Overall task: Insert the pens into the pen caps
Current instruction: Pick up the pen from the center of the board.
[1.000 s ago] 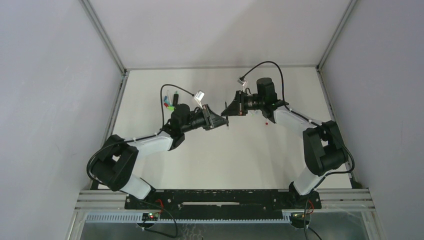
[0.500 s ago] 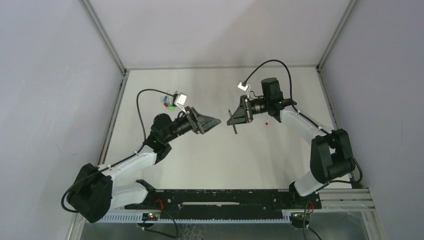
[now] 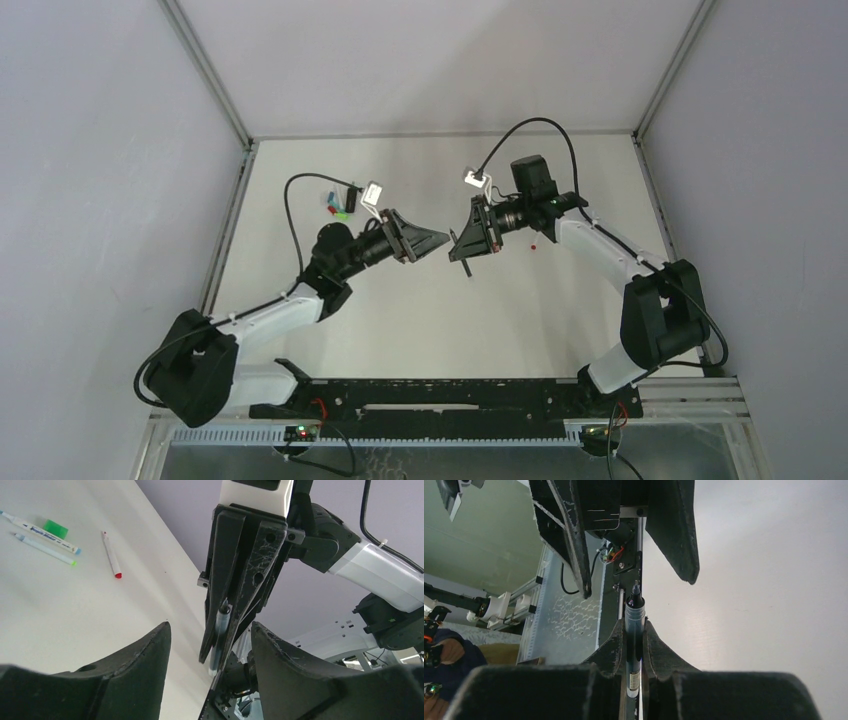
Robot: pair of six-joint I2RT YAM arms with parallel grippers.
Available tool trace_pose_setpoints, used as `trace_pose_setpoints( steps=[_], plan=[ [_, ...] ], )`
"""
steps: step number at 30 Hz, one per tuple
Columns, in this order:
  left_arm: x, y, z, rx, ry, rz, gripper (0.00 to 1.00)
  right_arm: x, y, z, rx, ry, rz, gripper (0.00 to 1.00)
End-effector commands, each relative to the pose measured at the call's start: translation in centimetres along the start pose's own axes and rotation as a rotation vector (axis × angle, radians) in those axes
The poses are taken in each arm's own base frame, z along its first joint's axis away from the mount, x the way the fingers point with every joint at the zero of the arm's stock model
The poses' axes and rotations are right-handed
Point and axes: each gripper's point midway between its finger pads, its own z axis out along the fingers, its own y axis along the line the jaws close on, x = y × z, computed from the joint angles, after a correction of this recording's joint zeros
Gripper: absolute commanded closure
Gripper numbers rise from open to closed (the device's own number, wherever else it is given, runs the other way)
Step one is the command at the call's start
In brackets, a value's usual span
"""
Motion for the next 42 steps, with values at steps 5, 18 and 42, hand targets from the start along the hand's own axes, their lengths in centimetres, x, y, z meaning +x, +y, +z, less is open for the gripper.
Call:
trace_pose_setpoints(
  steps=[5,18,42],
  plan=[
    [-2.5,-3.2,2.1,0.09,-0.054,0.025,0.45,-1.3,2.1,0.1,-0.042,-0.005,-0.083,0.96],
    [-1.2,-3.3,3.3,0.117,-0.007,0.0,0.69,-1.6,2.2,0.2,-0.046,-0.01,-0.07,0.96],
    [-4.8,-1.9,1.0,0.049,-0.301,-0.098,1.0,-4.1,2.5,0.3,-0.011,-0.068,0.098,0.61]
  ],
)
